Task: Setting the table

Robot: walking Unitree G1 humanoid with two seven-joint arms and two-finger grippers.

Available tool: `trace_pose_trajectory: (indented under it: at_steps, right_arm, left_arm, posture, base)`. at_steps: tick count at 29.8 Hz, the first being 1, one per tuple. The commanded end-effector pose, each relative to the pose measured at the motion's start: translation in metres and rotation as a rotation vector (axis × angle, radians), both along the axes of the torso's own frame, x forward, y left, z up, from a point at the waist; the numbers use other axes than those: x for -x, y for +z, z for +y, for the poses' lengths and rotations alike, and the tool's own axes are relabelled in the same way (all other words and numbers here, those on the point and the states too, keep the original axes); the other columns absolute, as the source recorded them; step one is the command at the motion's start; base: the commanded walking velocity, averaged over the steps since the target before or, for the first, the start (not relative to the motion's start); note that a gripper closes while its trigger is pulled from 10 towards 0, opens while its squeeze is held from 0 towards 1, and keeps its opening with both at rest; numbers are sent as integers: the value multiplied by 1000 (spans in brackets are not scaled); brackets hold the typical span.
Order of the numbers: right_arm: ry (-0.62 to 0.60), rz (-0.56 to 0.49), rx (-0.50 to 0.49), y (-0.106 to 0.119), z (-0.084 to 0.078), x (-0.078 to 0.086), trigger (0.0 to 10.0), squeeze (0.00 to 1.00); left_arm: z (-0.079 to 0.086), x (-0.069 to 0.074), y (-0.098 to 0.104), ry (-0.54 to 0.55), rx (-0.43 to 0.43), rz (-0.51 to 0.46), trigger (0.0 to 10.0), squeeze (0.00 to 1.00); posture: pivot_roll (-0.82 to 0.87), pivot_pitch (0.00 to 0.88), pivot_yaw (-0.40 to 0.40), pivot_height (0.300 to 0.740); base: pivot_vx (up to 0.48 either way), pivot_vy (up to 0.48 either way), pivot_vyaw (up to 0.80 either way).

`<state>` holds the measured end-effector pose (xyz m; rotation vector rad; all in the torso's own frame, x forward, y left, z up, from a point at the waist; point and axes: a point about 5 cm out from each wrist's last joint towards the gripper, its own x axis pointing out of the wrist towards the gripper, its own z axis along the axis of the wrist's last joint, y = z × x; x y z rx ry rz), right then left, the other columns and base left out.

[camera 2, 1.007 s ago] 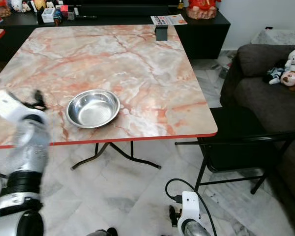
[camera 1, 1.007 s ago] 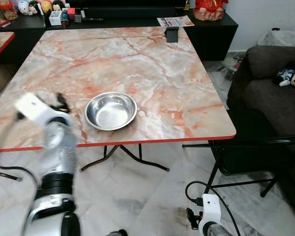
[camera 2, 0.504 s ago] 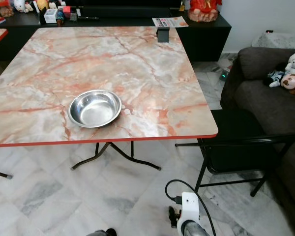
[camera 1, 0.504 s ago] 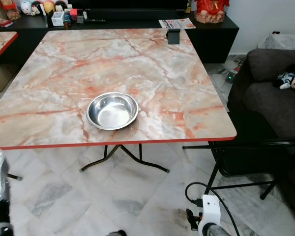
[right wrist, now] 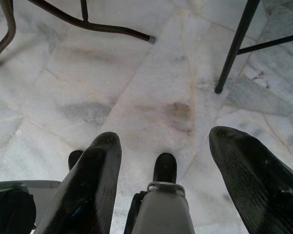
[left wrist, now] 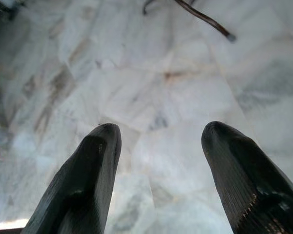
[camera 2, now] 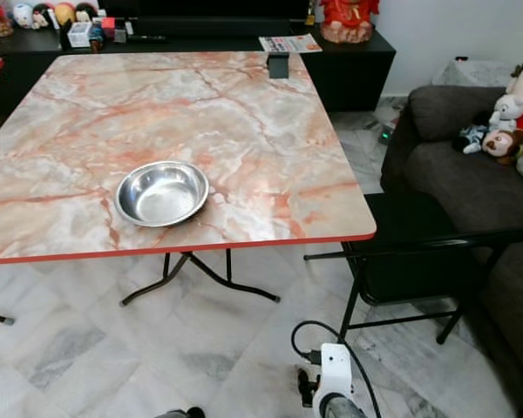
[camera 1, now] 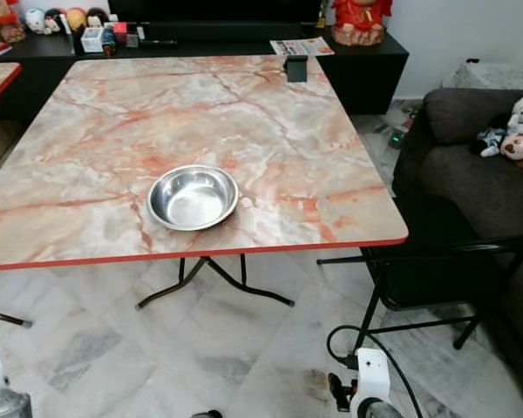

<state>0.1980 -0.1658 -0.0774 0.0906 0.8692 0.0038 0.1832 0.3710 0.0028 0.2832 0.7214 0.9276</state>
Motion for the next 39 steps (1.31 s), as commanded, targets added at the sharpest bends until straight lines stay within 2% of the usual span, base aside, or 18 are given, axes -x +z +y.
trace_pose_trajectory:
  at_steps: [1,3,4,6,7,9,11,13,16,17,20,24,29,33,39]
  right_arm:
    - [-17,11,0,-2,-2,3,10000,0]
    - [-17,11,0,-2,-2,3,10000,0]
    - [-18,10,1,-1,-3,3,10000,0]
    - [-14,12,4,-1,-3,2,10000,0]
    - [-14,12,4,-1,-3,2,10000,0]
    - [-13,8,2,0,-3,0,10000,0]
    - [-21,1,1,2,-4,-3,10000,0]
    - [-24,-2,1,2,-5,-4,10000,0]
    - [-30,2,6,2,-9,-3,10000,0]
    - [-30,3,6,2,-10,-3,10000,0]
    - [-40,2,5,2,-12,-3,10000,0]
    - [-40,3,6,2,-12,-3,10000,0]
    - [-40,10,6,1,-11,-1,10000,0]
    - [-13,7,14,1,-10,0,10000,0]
    - [-12,1,-9,1,-7,-1,10000,0]
  left_arm:
    - [-33,-2,-28,-170,177,62,10000,0]
    - [-33,-2,-28,-170,177,62,10000,0]
    - [-44,-4,-34,-229,234,66,10000,0]
    - [-82,-16,-47,-438,353,69,10000,0]
    - [-82,-16,-47,-438,353,69,10000,0]
    - [-107,-23,-55,-526,425,65,10000,0]
    - [-127,-29,-58,-572,461,69,10000,0]
    - [-133,-31,-59,-585,475,69,10000,0]
    - [-158,-38,-61,-690,513,92,10000,0]
    - [-162,-39,-62,-708,517,95,10000,0]
    - [-167,-39,-63,-706,525,108,10000,0]
    - [-168,-39,-63,-684,545,78,10000,0]
    - [-163,-37,-63,-652,526,74,10000,0]
    - [-162,-34,-65,-650,523,95,10000,0]
    - [-160,-32,-66,-639,512,107,10000,0]
  posture:
    - [81,104,-2,740]
    - [81,104,-2,740]
    - [80,103,-3,740]
    - [77,95,-6,740]
    - [77,95,-6,740]
    - [70,89,-6,740]
    - [48,73,-11,740]
    - [48,73,-11,740]
    - [30,53,-14,740]
    - [30,53,-14,740]
    - [15,46,-12,740]
    - [8,41,-7,740]
    - [12,38,-4,740]
    - [12,38,-2,740]
    - [15,40,-3,740]
  base:
    - [0,0,0]
    - [0,0,0]
    - [0,0,0]
    - [0,0,0]
    - [0,0,0]
    - [0,0,0]
    - [0,0,0]
    - [0,0,0]
    - [0,0,0]
    - [0,0,0]
    - [0,0,0]
    - [0,0,0]
    - [0,0,0]
    - [286,0,0]
    - [407,254,691]
